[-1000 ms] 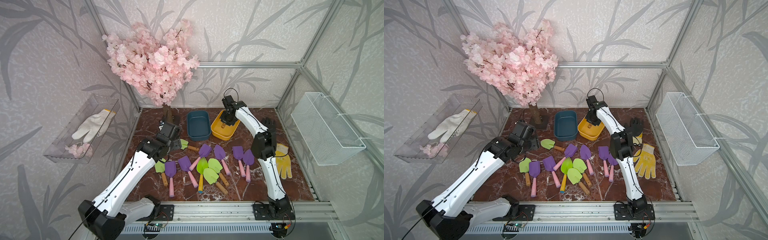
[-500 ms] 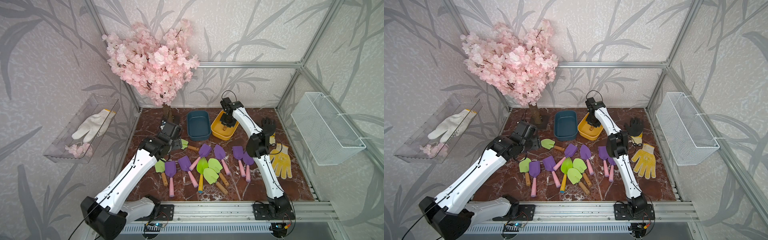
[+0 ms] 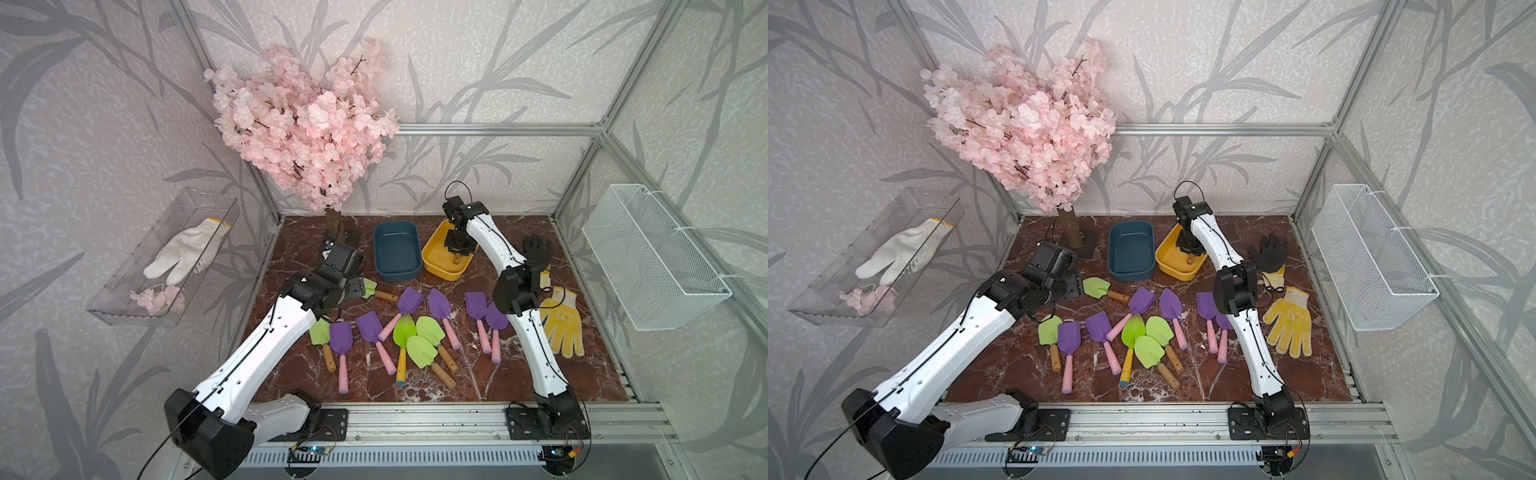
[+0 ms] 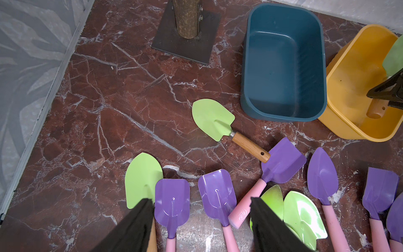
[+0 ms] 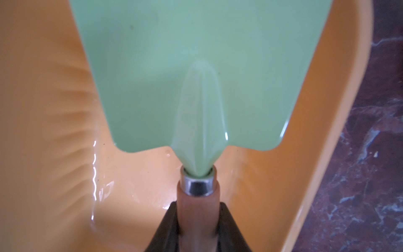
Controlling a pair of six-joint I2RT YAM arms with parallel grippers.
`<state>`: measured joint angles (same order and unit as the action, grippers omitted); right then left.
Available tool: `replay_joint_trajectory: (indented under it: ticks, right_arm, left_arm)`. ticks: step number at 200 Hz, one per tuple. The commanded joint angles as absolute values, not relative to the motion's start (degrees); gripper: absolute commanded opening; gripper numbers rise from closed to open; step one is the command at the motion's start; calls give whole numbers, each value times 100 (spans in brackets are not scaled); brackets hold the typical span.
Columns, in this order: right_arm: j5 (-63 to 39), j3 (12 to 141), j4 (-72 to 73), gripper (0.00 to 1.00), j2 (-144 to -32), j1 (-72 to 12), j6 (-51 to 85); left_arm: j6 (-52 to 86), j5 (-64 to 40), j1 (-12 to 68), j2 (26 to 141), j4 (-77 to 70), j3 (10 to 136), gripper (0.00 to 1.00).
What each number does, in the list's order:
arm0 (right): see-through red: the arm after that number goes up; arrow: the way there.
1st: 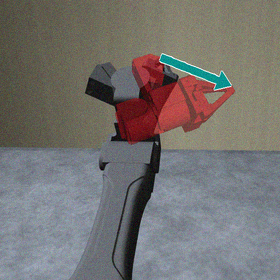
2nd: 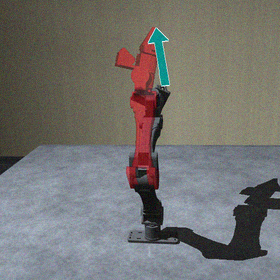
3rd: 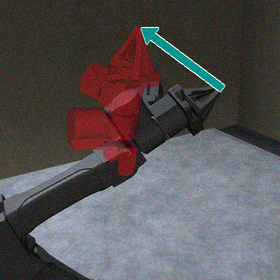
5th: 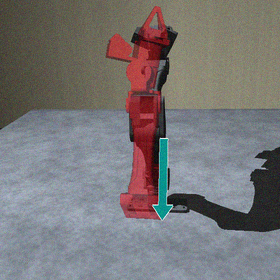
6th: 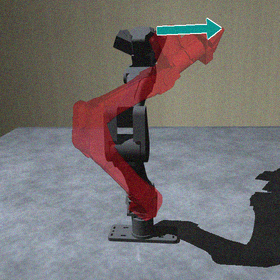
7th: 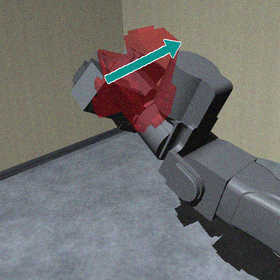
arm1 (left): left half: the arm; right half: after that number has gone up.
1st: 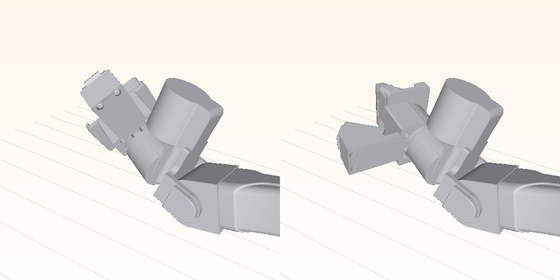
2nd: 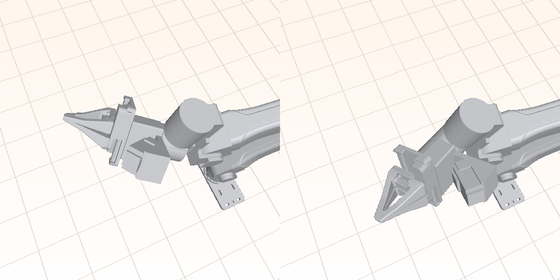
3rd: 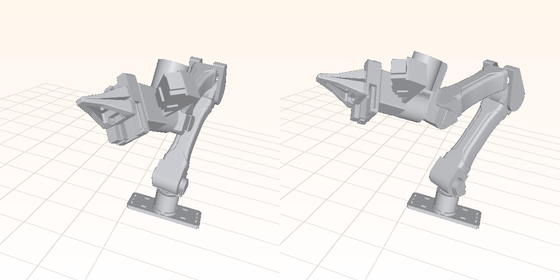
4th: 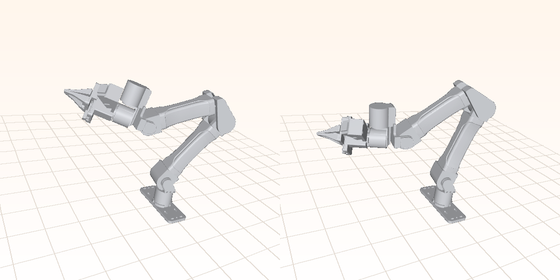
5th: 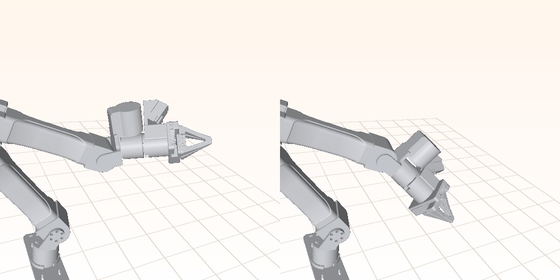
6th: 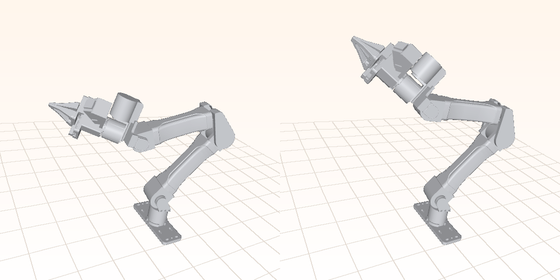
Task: Sort the small shovels by color and place them into the storage box
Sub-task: Place the shovel in the storage box.
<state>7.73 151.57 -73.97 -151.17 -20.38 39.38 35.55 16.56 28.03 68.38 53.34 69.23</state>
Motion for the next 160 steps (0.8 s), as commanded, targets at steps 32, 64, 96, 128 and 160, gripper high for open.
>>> replay_joint_trajectory:
  ticks: [32, 64, 96, 128, 160]
  right_arm:
    - [1023, 15131, -7761, 26, -15205, -1962, 3260]
    - [1156, 15124, -7886, 26, -15201, -1883, 3033]
    - [1351, 15113, -7966, 26, -15180, -1822, 2817]
    - [1399, 15117, -7983, 26, -15161, -1732, 2726]
    - [1175, 15130, -7959, 26, -15140, -1711, 2788]
  left_arm:
    - [3512, 1651, 2814, 6929, 5326, 7057, 74]
    - [3548, 1607, 2815, 6947, 5274, 7066, 74]
    - [3518, 1576, 2817, 7045, 5256, 7127, 74]
    - [3516, 1554, 2818, 7102, 5238, 7171, 74]
    - [3535, 1543, 2821, 7110, 5212, 7158, 74]
